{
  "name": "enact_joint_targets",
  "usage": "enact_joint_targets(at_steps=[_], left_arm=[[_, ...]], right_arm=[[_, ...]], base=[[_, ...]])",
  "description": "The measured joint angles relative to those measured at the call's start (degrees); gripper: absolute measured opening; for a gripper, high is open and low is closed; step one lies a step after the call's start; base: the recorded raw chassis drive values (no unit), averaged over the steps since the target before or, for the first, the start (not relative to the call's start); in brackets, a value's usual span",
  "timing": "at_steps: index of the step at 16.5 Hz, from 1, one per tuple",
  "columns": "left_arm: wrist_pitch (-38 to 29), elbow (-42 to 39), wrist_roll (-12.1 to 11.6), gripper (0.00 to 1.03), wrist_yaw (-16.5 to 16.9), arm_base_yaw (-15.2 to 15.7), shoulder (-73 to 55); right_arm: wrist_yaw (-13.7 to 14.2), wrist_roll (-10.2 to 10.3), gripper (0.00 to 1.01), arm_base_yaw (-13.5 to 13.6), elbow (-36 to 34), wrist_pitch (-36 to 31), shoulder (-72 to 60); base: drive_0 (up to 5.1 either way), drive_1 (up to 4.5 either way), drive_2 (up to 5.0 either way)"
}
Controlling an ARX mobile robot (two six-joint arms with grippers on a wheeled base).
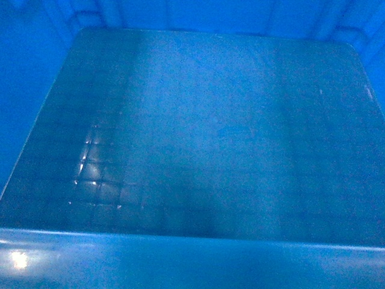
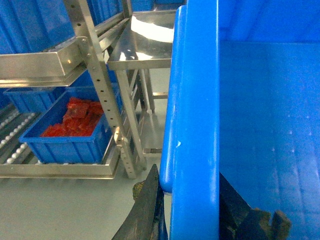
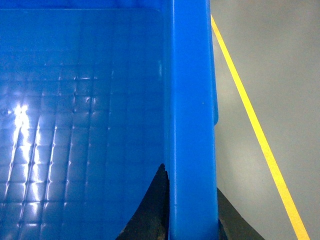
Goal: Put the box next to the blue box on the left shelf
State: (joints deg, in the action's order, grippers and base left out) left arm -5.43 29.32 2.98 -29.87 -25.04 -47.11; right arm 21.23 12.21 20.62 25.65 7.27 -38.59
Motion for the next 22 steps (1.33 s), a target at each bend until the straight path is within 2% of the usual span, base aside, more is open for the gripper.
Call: enact_joint_targets(at_steps=[7, 11, 22], left_arm=[[0.0, 0.0, 0.0, 0.16, 0.0, 0.0, 0.0], [0.3, 0.0, 0.0, 0.16, 0.0, 0.0, -0.2], [0.0, 0.0, 0.0, 0.16, 0.0, 0.0, -0.1]], right_arm=[[0.0, 0.0, 0.09, 0.0, 0.0, 0.0, 0.0], [-0.1, 0.1, 0.09, 0.0, 0.0, 0.0, -0.5], [-0.1, 0.1, 0.09, 0.0, 0.0, 0.0, -0.3]], base=[[-0.1, 3.99, -4.1], [0.0, 0.00, 0.0], [-4.8, 1.41, 3.5]])
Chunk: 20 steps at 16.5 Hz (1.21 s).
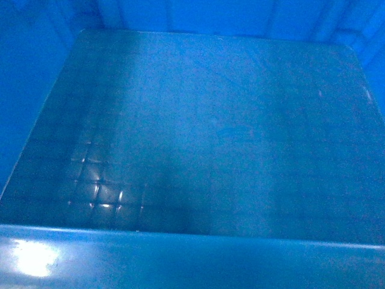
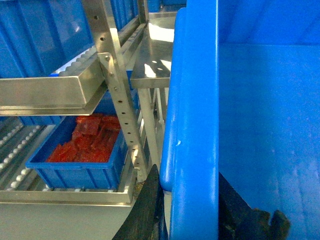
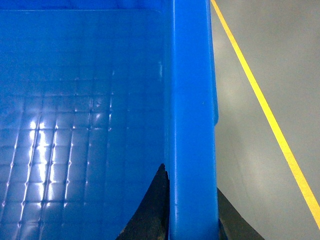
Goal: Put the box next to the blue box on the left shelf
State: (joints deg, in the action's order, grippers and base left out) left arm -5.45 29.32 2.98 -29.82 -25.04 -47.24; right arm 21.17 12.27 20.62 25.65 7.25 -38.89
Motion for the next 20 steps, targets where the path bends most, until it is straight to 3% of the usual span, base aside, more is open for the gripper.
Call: enact_joint_targets(at_steps=[9, 20], left_arm=[[-0.1, 0.0, 0.0, 0.16, 0.0, 0.0, 0.0], [0.0, 0.0, 0.0, 0.16, 0.0, 0.0, 0.0]], right_arm=[[0.0, 0.0, 0.09, 0.0, 0.0, 0.0, 0.0], [0.0, 0.0, 0.09, 0.0, 0.0, 0.0, 0.0]], base=[[-4.8, 1.23, 3.6], [-5.0, 2.40, 2.4]])
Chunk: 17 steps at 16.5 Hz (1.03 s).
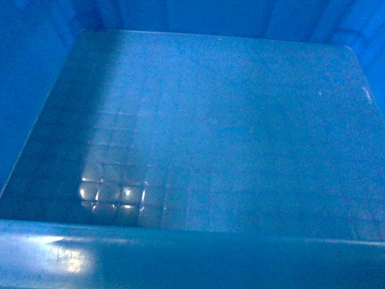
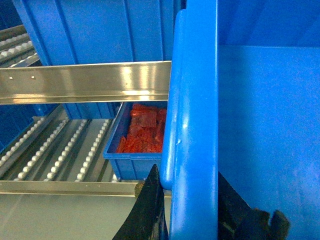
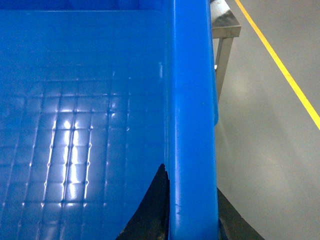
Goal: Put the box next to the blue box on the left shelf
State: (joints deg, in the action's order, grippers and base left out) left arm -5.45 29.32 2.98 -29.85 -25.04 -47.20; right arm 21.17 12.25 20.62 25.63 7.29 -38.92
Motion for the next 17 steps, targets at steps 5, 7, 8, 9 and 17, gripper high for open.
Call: enact_joint_targets(at_steps=[5, 7, 8, 9, 17], left_arm=[[-0.1, 0.0, 0.0, 0.16, 0.0, 0.0, 0.0], [-0.1, 0.0, 0.0, 0.16, 0.0, 0.0, 0.0], [-0.2, 0.0, 0.0, 0.16, 0.0, 0.0, 0.0], [-0.2, 0.0, 0.0, 0.16, 0.1, 0.0, 0.0], [-0.2, 0.0, 0.0, 0.16, 0.0, 0.0, 0.0]], right_arm=[[0.0, 0.0, 0.09, 0.0, 0.0, 0.0, 0.0], [0.0, 0.0, 0.09, 0.0, 0.0, 0.0, 0.0], [0.0, 0.0, 0.09, 0.0, 0.0, 0.0, 0.0], [0.0, 0.0, 0.09, 0.0, 0.0, 0.0, 0.0], [0.0, 0.0, 0.09, 0.0, 0.0, -0.1, 0.0]], base=[[-5.0, 2.45, 2.4], [-5.1, 2.34, 2.3], [-5.0, 2.42, 2.4], [-5.1, 2.31, 2.3], [-5.0, 2.36, 2.4]])
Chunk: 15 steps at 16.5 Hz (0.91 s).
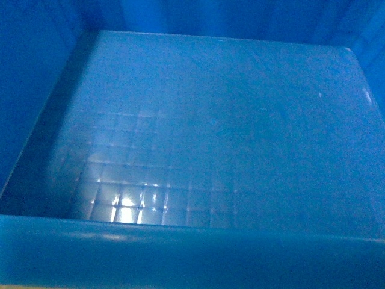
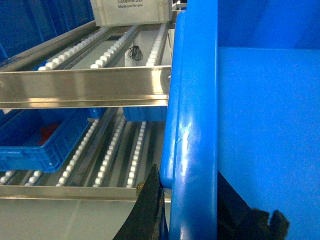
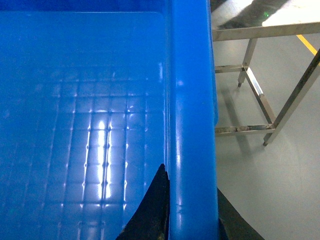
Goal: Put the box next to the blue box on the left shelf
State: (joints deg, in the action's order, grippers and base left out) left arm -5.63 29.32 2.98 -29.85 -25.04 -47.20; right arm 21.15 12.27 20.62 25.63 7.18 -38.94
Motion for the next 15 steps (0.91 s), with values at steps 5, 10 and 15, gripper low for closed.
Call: enact_joint_targets(at_steps=[5, 10, 15], left_arm=[[-0.2, 0.0, 0.0, 0.16, 0.0, 0.0, 0.0], [-0.1, 0.0, 0.0, 0.15, 0.0, 0.0, 0.0], [0.0, 0.0, 0.0, 0.15, 0.0, 0.0, 0.0]], right_arm=[[0.0, 0.0, 0.09, 0.0, 0.0, -0.1, 0.1], [0.0, 0.0, 0.09, 0.0, 0.0, 0.0, 0.0], [0.0, 0.0, 0.09, 0.0, 0.0, 0.2, 0.0]], base=[[-5.0, 2.40, 2.4], [-5.0, 2.44, 2.4], [-4.9, 2.48, 2.5]])
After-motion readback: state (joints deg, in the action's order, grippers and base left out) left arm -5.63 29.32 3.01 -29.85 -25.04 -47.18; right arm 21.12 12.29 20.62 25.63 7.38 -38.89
